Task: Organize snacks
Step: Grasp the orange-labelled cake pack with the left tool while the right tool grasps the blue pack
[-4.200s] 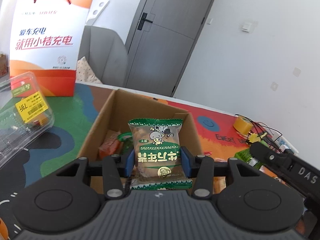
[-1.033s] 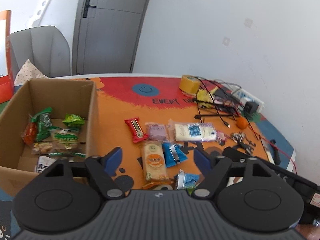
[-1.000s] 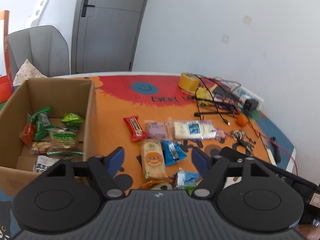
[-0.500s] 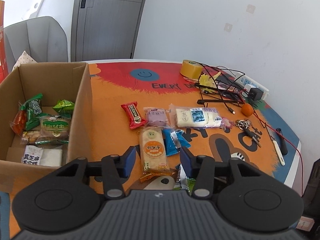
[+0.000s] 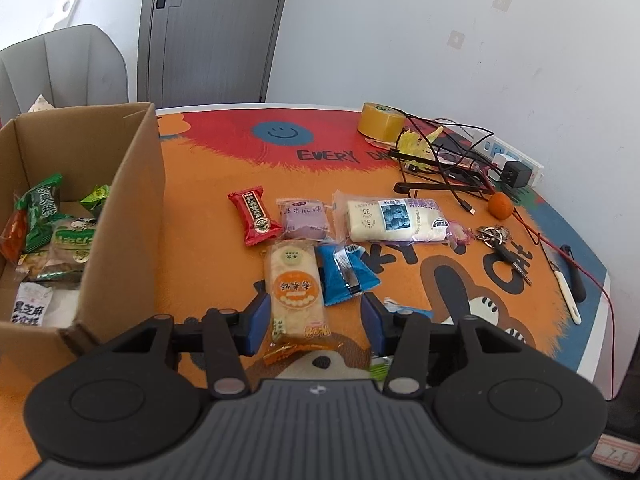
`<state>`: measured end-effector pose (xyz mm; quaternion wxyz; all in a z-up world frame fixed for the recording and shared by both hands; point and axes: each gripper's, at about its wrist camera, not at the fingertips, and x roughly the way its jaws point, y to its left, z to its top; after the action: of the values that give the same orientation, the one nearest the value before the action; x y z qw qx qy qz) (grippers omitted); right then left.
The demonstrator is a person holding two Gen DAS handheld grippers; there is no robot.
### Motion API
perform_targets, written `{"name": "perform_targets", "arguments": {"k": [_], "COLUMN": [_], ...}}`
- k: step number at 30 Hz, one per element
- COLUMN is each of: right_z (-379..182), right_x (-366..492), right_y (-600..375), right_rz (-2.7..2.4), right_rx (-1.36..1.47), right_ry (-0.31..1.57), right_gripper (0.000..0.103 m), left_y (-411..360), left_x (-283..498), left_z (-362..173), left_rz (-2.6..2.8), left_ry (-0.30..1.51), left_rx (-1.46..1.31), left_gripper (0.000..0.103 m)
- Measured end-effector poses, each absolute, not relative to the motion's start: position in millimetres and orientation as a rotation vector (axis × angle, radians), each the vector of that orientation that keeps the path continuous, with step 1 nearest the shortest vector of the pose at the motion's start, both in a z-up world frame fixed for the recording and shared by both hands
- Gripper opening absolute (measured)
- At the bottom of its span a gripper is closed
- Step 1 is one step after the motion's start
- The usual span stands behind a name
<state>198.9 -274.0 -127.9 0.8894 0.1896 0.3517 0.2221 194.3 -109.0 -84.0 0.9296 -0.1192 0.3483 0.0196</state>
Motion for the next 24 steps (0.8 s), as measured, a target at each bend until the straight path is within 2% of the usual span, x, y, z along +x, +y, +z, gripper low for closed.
{"name": "perform_targets", "arguments": {"k": [19, 20, 21, 22, 24], "right_z": [-133.3, -133.0, -132.7, -132.4, -131.0], "right_x": [209.7, 209.2, 208.9, 208.6, 207.6], "right_y": [-293.8, -293.2, -292.7, -292.3, -290.8], "right_rz": [0.422, 0.421, 0.421, 0.423, 0.427], "right_rx": [0.459, 0.457, 0.456, 0.456, 0.454], "right_ry": [0.722, 0.721, 0.720, 0.720, 0.717], "right_gripper": [0.025, 0.025, 0.025, 0.025, 0.025], "left_y": [-112.4, -113.3, -113.6, -113.0, -110.4], "left_x": [223.0, 223.0, 222.5, 222.4, 221.1], "left_z": [-114.7, -114.9, -114.7, -114.6, -113.4], "left_rz": [0.131, 0.134, 0.141, 0.140, 0.131], "left_ry": [0.755, 0.755, 0.754, 0.753, 0.755], "left_rx": [-0.213, -0.204, -0.197, -0.196, -0.215], "left_gripper": [0.052, 0.048, 0.038, 0.033, 0.033]}}
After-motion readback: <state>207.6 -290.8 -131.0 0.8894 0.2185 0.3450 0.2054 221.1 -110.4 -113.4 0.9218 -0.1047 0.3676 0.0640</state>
